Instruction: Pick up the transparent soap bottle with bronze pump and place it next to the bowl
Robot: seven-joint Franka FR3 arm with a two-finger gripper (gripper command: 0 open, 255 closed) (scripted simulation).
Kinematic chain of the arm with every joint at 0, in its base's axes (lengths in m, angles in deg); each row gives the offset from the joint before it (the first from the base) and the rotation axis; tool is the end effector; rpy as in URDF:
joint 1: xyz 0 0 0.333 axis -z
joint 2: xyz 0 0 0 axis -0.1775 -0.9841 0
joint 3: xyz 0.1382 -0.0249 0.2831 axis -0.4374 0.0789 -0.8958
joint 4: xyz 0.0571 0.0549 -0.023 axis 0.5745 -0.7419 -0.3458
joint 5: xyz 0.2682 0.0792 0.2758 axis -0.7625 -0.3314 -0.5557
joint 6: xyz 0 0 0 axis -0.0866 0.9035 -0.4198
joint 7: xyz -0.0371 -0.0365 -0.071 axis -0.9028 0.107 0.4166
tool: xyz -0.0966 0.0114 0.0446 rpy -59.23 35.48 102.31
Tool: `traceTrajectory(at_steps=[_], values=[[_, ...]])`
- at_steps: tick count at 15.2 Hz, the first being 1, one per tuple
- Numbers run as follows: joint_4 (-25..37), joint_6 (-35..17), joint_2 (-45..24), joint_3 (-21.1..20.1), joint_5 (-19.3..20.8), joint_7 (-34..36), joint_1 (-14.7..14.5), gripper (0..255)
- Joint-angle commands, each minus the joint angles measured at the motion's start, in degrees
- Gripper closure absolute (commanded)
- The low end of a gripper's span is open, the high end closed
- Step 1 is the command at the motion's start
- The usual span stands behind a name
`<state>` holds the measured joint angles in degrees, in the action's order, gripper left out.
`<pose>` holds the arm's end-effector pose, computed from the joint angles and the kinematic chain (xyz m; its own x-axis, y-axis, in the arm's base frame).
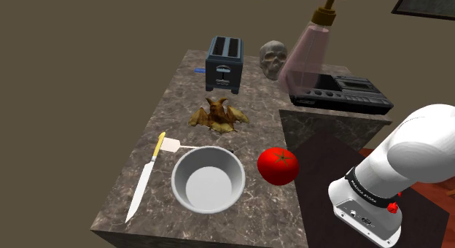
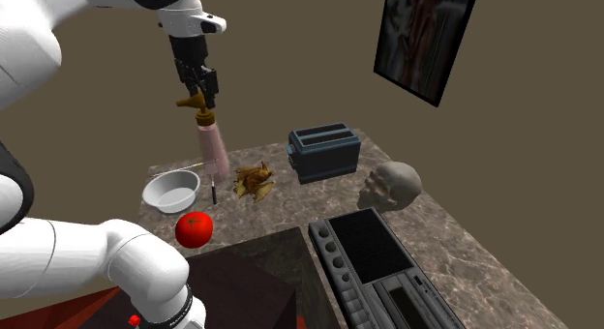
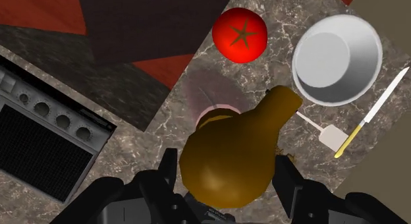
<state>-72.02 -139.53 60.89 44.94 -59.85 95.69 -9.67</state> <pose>0.3212 0.0599 0.7180 0.9781 -0.2080 -0.0006 -0.2080 -0.9779 -0.0231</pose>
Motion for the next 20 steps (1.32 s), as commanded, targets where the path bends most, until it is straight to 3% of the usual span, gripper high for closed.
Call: traceTrajectory(at_steps=[1,11,20], values=[[1.03,2.27,1.43,-2.01,-1.4,2.84,-0.61,255],[9.8,10.69,2.87,-11.56,-8.26,16.27,-2.37,255],[23.84,17.31,-1.46,-22.39,-14.41,31.11,-1.97,255]])
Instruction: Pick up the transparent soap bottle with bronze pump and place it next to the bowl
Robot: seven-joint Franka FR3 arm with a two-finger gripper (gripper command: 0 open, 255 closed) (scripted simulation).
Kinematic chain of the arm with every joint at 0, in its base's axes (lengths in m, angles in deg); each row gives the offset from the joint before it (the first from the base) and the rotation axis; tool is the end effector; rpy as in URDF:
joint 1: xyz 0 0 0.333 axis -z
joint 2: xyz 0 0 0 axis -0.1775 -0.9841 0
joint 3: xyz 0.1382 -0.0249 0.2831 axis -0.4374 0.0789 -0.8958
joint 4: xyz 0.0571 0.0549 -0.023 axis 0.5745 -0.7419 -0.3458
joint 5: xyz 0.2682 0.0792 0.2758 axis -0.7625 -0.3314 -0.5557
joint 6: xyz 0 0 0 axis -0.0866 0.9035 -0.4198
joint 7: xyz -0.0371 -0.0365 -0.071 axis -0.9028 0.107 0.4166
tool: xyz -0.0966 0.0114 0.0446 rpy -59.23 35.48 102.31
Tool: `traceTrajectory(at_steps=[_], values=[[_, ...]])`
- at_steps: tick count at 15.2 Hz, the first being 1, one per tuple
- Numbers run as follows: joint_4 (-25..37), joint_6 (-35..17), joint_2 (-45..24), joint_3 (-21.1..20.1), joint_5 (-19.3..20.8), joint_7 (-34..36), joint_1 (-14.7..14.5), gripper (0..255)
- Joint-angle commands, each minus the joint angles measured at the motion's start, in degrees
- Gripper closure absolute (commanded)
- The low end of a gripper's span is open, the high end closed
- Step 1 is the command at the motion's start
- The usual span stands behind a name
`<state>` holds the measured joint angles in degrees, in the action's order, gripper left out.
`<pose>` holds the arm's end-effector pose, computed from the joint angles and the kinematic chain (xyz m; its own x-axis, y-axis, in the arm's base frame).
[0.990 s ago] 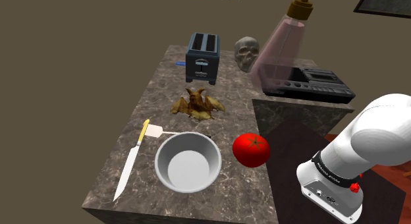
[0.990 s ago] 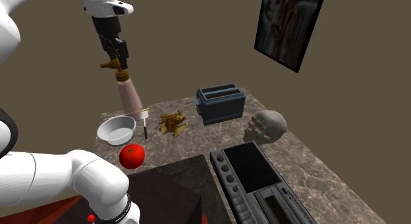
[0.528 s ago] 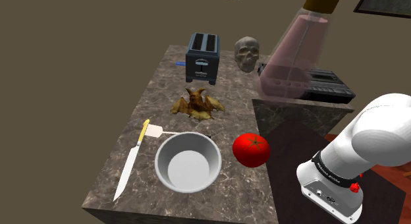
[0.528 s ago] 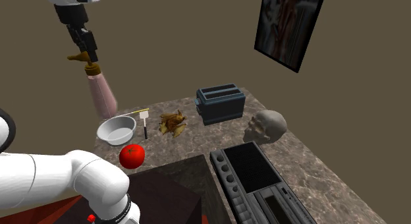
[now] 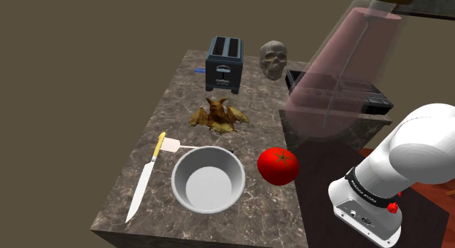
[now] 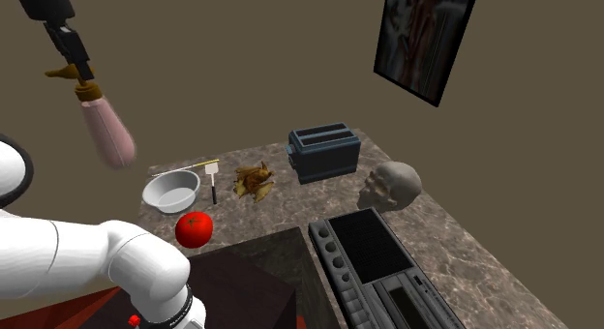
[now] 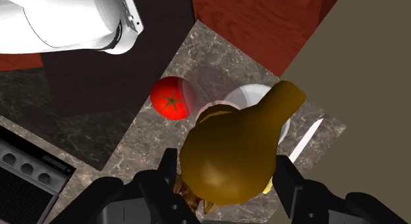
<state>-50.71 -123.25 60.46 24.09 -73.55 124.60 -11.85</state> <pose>0.1733 0.2652 0.8041 0.9782 -0.2078 -0.0004 -0.2077 -0.9779 -0.0220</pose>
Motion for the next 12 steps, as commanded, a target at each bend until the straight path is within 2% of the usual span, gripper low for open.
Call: traceTrajectory(at_steps=[1,12], values=[[5.45,2.0,-2.34,-3.75,-1.51,4.98,0.53,255],[-10.55,-5.84,5.84,-2.26,-2.96,1.52,-1.27,255]])
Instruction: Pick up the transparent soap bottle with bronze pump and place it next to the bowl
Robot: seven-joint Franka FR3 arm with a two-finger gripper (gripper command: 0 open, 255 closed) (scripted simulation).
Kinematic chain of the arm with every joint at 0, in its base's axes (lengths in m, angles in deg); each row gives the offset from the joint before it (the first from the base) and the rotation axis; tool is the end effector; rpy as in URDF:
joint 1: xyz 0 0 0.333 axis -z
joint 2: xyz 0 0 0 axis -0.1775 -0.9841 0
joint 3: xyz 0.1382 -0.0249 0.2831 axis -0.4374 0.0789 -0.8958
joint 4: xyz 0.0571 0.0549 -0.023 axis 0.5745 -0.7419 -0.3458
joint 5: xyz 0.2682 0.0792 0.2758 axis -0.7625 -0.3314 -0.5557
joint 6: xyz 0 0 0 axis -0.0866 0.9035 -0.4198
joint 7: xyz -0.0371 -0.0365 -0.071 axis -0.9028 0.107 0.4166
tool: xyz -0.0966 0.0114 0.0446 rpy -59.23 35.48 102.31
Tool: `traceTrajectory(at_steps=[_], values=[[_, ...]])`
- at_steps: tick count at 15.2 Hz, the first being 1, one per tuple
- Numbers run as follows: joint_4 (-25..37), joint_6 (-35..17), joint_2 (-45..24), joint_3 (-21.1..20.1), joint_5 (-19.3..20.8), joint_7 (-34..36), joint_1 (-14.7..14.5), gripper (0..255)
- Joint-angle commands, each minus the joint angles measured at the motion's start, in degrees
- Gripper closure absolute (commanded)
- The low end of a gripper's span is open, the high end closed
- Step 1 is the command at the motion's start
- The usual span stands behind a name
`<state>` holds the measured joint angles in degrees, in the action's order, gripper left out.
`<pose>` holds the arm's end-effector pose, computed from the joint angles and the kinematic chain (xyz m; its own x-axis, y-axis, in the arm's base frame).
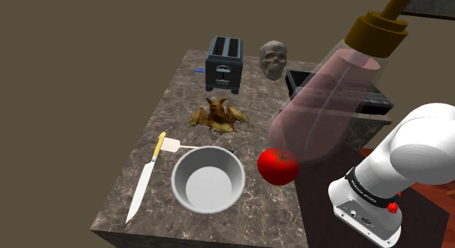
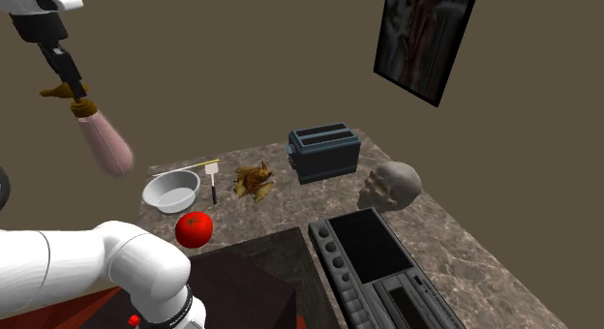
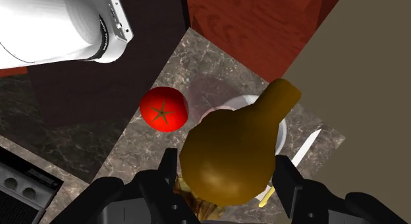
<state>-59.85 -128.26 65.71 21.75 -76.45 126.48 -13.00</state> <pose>0.1528 0.2910 0.7645 0.9780 -0.2087 -0.0012 -0.2087 -0.9777 -0.0222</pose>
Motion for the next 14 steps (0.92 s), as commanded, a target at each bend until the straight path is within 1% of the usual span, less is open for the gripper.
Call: traceTrajectory(at_steps=[1,14], values=[[-2.7,-1.5,1.22,0.12,-0.19,-0.6,-0.27,255],[-17.8,-9.7,8.17,-0.43,-2.09,-2.99,-2.07,255]])
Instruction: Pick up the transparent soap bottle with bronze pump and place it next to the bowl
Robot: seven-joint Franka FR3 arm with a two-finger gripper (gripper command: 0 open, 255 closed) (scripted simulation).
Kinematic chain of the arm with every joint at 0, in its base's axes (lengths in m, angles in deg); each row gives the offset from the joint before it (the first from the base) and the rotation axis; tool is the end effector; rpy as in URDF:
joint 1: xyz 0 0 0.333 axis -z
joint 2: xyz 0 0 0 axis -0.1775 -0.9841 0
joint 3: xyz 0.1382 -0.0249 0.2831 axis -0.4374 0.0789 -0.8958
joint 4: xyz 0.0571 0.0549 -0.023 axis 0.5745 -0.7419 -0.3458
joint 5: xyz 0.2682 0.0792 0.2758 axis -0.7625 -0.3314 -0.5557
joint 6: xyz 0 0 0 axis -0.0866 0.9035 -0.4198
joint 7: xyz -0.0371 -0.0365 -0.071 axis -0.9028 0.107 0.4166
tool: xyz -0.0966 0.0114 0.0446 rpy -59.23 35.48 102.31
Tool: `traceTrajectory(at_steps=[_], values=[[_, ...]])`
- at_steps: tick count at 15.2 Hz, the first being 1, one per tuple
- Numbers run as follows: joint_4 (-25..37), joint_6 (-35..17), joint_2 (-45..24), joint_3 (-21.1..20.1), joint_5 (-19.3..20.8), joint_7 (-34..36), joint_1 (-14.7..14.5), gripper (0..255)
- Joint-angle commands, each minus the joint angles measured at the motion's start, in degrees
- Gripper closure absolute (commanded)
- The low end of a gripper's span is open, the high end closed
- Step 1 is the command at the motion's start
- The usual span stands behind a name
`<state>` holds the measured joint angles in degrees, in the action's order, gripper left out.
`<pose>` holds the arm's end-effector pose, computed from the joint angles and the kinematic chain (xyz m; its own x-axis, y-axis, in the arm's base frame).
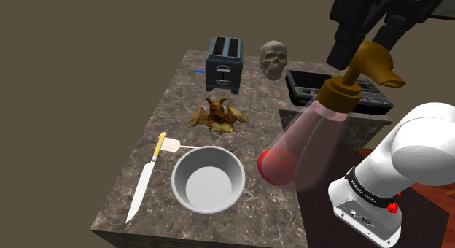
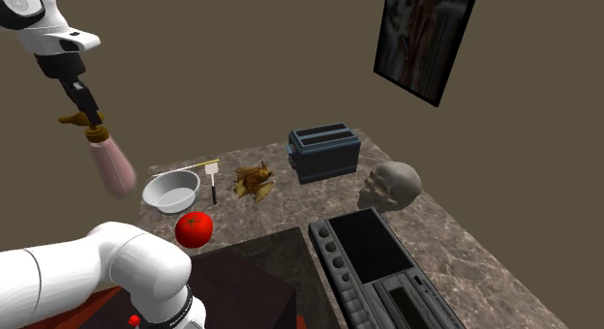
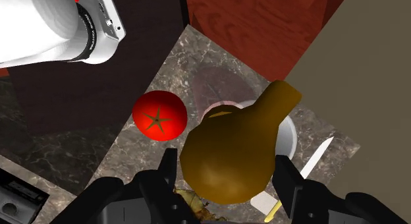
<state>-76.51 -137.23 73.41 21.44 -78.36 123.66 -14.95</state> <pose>0.1539 0.2905 0.6906 0.9780 -0.2088 -0.0013 -0.2088 -0.9777 -0.0221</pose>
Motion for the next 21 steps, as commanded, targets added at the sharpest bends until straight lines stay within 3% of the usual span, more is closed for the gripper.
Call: traceTrajectory(at_steps=[1,21], values=[[-2.21,-1.34,0.92,-0.22,-0.34,-0.32,-0.25,255],[-21.04,-13.35,7.95,-3.92,-4.58,-2.6,-2.8,255]])
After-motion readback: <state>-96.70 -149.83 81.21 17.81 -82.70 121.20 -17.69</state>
